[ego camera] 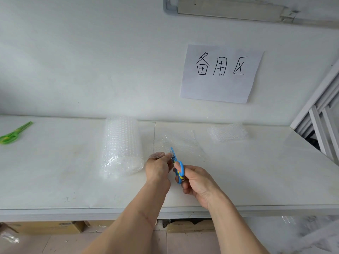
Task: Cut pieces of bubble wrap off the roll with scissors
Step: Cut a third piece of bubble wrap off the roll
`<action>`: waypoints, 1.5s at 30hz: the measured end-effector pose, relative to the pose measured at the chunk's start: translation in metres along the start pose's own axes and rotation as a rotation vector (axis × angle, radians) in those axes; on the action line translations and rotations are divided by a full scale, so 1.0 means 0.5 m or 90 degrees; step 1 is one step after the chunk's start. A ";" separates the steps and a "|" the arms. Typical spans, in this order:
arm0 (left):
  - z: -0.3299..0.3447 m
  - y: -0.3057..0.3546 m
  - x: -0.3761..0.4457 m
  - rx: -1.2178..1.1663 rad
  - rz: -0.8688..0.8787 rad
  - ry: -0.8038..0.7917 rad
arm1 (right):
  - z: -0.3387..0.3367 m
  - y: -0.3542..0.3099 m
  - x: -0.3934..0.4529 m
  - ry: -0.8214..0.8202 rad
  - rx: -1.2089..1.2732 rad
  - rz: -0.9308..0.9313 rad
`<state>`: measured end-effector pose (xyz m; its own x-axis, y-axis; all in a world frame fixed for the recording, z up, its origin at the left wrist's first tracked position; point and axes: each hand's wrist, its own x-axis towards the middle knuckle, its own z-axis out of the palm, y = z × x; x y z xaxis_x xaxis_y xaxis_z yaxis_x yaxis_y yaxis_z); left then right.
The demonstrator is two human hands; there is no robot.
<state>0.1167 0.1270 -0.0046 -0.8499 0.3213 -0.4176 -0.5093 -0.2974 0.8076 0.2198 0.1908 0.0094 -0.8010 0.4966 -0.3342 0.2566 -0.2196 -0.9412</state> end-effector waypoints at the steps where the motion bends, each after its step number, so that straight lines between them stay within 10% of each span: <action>1: -0.001 0.000 -0.001 0.001 -0.002 -0.006 | 0.001 -0.002 0.002 0.000 0.000 0.005; 45: 0.007 0.015 0.005 0.037 -0.065 -0.004 | -0.001 -0.020 0.037 0.020 -0.026 0.005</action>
<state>0.1115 0.1289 0.0018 -0.7931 0.3524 -0.4969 -0.5845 -0.2108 0.7835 0.2027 0.2026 0.0128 -0.7817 0.5216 -0.3419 0.2847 -0.1892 -0.9397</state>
